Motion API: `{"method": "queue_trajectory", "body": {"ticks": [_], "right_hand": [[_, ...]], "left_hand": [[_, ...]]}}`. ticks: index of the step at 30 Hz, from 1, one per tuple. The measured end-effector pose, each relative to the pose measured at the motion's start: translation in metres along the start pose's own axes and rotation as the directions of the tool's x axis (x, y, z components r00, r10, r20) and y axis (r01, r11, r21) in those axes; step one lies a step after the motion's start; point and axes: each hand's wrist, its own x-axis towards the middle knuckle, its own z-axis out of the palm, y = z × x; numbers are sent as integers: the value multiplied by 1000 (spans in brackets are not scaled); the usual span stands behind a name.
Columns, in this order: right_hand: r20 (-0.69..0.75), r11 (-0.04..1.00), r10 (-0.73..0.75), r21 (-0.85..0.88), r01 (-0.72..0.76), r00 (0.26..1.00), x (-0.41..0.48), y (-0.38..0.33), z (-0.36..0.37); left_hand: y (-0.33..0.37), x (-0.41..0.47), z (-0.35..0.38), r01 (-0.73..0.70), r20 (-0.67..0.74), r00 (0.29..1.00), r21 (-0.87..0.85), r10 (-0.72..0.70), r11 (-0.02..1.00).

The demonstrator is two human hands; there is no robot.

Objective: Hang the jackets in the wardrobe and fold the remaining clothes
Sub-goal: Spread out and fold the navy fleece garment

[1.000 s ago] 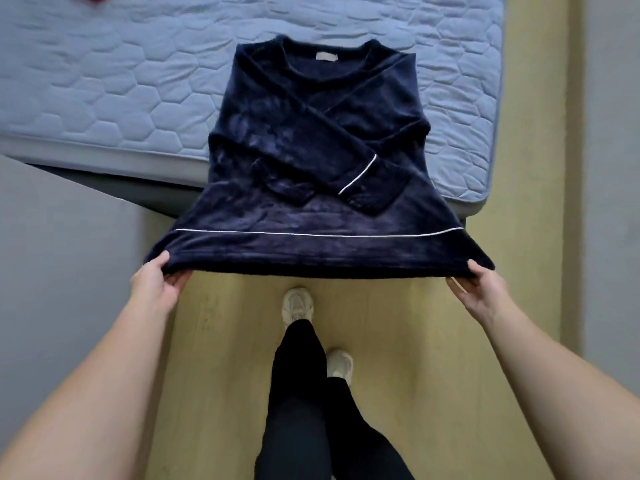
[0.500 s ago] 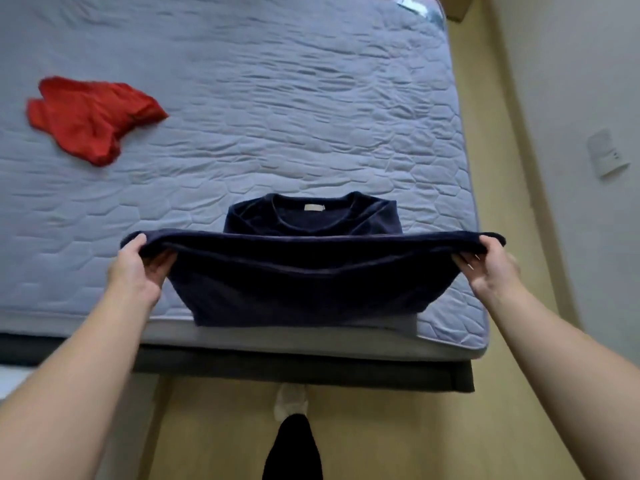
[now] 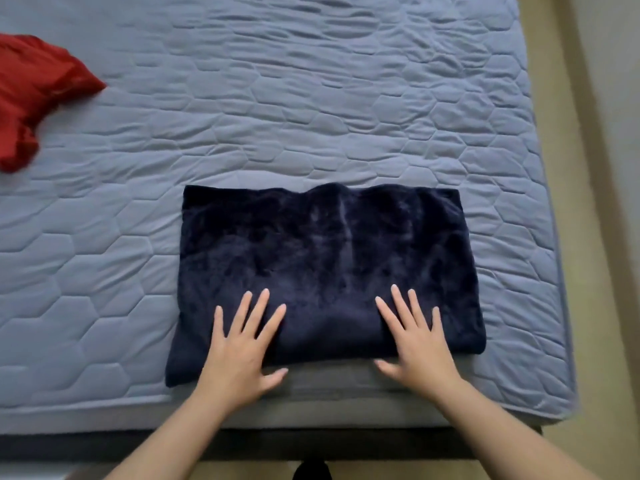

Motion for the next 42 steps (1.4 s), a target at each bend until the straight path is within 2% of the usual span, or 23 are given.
{"method": "queue_trajectory", "body": {"ticks": [2,5,7,9,13,15,18,19,20,22,24,25,27,29,32,36,42], "right_hand": [[18,993,17,-114,-15,1000,5,11,10],[-78,986,43,-158,-55,996,21,26,14],[-72,986,37,-158,-48,997,29,25,15],[22,990,10,-139,-7,1000,28,28,15],[56,992,-76,-94,82,995,-8,37,12],[186,988,-133,-59,146,974,-39,37,12],[422,981,-137,-68,182,896,-63,35,11],[403,984,-141,-40,171,904,-60,32,4],[307,982,-173,-25,189,936,-53,28,-3],[-14,981,-194,-12,193,981,-27,20,-14],[-233,983,-170,28,181,958,9,4,-17],[-260,986,-152,33,166,954,29,-6,-16],[-267,992,-114,25,125,957,68,-21,-6],[-232,998,-64,-15,63,971,97,-22,17],[-248,998,-53,-55,41,967,112,-3,58],[-334,1000,-29,-5,29,942,112,23,71],[-271,983,178,6,-183,946,84,61,64]], "left_hand": [[-8,-3,11,17,84,996,102,-25,995],[-21,7,20,151,51,986,166,-161,975],[-19,18,21,147,120,978,187,-171,971],[-15,17,23,149,175,968,177,-180,973],[-15,-24,24,96,147,980,220,-131,971],[5,-53,16,62,294,948,200,-120,978],[31,-74,-2,123,524,821,227,-227,966],[37,-69,-10,156,546,798,225,-257,962],[43,-59,-18,172,503,829,187,-245,967],[48,-29,-26,149,184,970,67,-159,987],[54,13,-26,116,-114,987,44,-111,992],[58,35,-22,130,-172,978,46,-121,990],[61,79,-9,168,-192,970,71,-152,983],[52,107,19,213,-148,970,119,-195,970],[20,109,65,230,-123,970,202,-208,952],[-10,93,86,233,-192,960,147,-203,961],[-25,66,74,424,-204,892,72,-403,903]]}}
